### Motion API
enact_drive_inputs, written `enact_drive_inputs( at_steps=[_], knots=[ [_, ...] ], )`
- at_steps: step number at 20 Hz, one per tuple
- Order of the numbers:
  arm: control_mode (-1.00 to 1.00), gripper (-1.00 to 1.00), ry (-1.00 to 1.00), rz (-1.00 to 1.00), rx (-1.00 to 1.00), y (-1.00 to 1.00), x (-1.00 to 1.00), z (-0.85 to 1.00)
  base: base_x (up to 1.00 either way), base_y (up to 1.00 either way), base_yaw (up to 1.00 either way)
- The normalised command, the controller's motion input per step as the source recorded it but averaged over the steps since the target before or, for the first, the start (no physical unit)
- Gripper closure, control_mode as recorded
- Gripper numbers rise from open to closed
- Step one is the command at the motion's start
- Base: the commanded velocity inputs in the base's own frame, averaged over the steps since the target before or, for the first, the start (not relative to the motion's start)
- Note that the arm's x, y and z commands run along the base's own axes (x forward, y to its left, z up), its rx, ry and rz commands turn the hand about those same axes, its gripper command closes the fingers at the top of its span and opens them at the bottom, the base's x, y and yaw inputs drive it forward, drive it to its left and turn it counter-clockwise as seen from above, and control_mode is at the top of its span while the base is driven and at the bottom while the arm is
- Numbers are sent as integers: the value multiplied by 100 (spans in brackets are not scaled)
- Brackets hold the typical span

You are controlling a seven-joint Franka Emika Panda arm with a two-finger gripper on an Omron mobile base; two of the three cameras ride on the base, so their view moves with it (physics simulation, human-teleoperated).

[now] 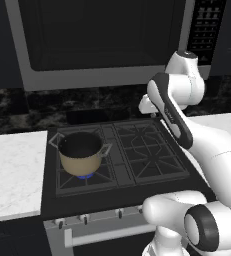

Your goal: Put the onion and lemon wedge in the pot. Retrieve the spatula and lightly stir the vegetables in the pot.

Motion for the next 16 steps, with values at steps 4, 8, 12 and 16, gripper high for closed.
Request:
enact_drive_inputs(
  at_steps=[4, 8, 12, 16],
  knots=[
    [-100, -100, -2, 0, 0, 2, -6, -4, 0, 0, 0],
    [-100, -100, 1, 3, -7, -8, -5, -16, 0, 0, 0],
    [-100, -100, -1, 15, -16, -94, -6, -43, 0, 0, 0],
    [-100, -100, 0, 14, -21, -97, 0, -67, 0, 0, 0]
  ],
)
